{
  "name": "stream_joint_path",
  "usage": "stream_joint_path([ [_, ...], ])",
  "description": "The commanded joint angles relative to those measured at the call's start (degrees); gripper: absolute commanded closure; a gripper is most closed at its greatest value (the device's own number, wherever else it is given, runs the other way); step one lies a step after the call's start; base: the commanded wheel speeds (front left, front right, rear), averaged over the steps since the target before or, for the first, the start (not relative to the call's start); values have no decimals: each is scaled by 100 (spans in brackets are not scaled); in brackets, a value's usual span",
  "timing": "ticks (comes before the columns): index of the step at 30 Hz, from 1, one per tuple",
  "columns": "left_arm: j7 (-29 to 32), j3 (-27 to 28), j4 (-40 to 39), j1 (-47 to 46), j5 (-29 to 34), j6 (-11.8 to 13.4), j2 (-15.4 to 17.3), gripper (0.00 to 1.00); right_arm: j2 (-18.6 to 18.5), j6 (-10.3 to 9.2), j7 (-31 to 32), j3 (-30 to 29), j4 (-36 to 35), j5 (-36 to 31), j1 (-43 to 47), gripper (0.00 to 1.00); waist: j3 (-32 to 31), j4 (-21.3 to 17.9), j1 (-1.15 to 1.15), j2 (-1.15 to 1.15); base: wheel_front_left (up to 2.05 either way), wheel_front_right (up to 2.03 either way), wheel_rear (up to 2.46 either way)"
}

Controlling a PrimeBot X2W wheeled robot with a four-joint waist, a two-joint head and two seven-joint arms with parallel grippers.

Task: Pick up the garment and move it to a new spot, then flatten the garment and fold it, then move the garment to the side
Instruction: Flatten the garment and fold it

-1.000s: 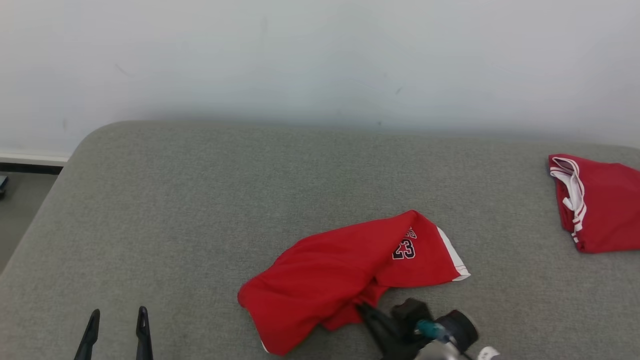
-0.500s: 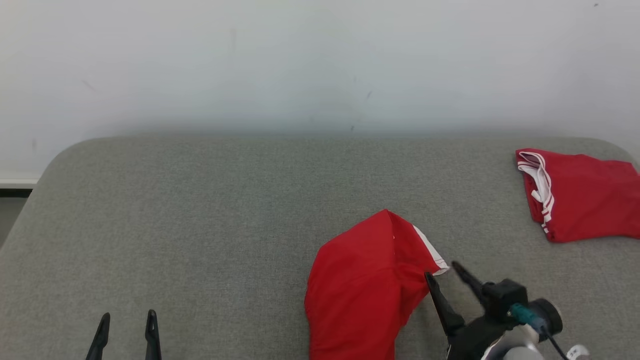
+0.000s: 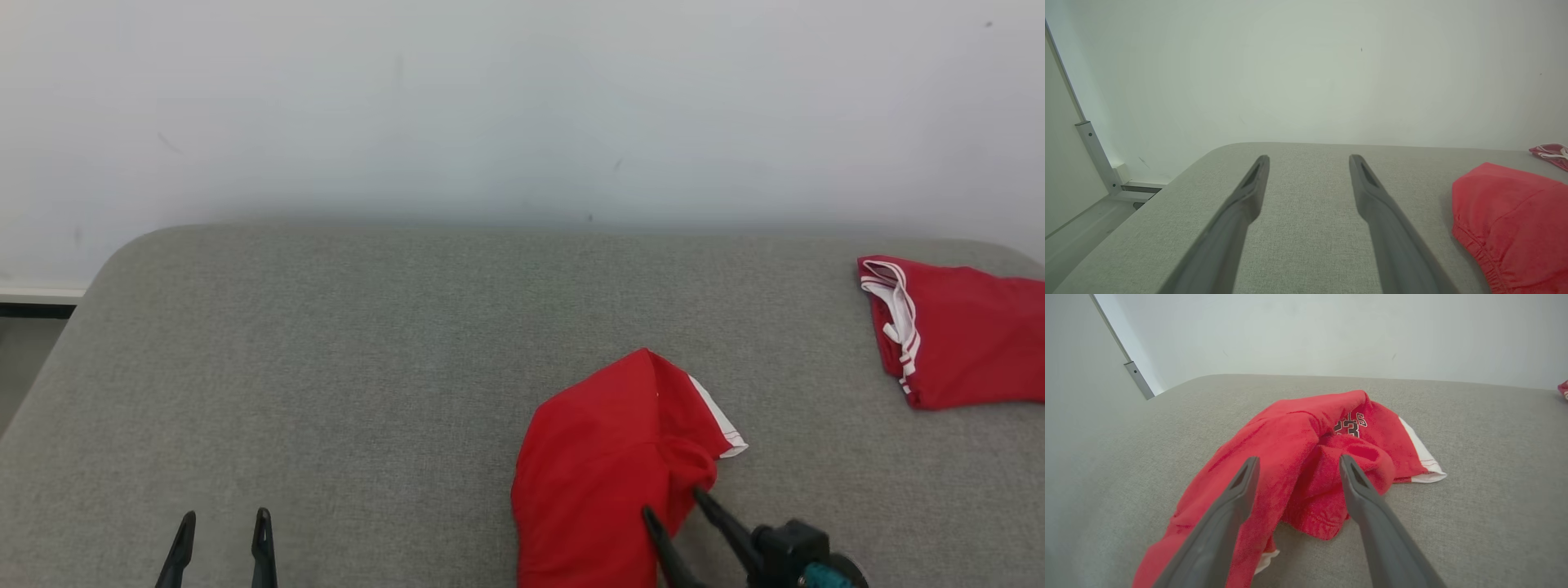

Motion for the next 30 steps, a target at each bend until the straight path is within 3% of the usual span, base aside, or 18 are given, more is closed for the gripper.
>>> stream_joint_path([
  [1, -18, 1, 7, 39, -27, -6, 21, 0, 54, -16, 22, 29, 24, 47, 93, 0, -5, 60, 0, 0, 0, 0, 0],
  [5, -17, 11, 14, 54, -36, -6, 37, 0, 223, -16, 94, 63, 355, 140, 113, 0, 12, 128, 0, 0, 0, 0, 0],
  [6, -18, 11, 17, 49, -34, -6, 41, 0, 283, -16, 99, 78, 447, 148, 60, 38, 18, 142, 0, 0, 0, 0, 0],
  [7, -17, -1, 17, 39, -37, -6, 46, 0, 330, -16, 89, 119, 514, 141, -2, 100, 26, 161, 0, 0, 0, 0, 0],
  [16, -18, 9, 54, -22, -58, -6, 66, 0, 508, -16, -109, 476, 347, -371, -842, 100, 81, 237, 0, 0, 0, 0, 0],
  [20, -18, -54, 93, -88, -50, -7, 54, 0, 661, -16, 142, 756, 802, -490, -1484, 100, 123, 279, 0, 0, 0, 0, 0],
  [27, -17, -284, 203, -202, -75, -7, 30, 0, 887, -16, -8, 1020, 2078, -349, -2425, 100, 182, 479, 0, 0, 0, 0, 0],
  [28, -18, -310, 223, -215, -76, -7, 26, 0, 897, -16, -20, 1033, 2265, -306, -2504, 62, 185, 502, 0, 0, 0, 0, 0],
  [29, -18, -329, 236, -226, -77, -7, 24, 0, 897, -16, -9, 1057, 2458, -258, -2563, 0, 185, 515, 0, 0, 0, 0, 0],
  [30, -18, -341, 248, -234, -80, -7, 22, 0, 908, -16, -47, 1095, 2563, -195, -2636, 0, 184, 523, 0, 0, 0, 0, 0],
])
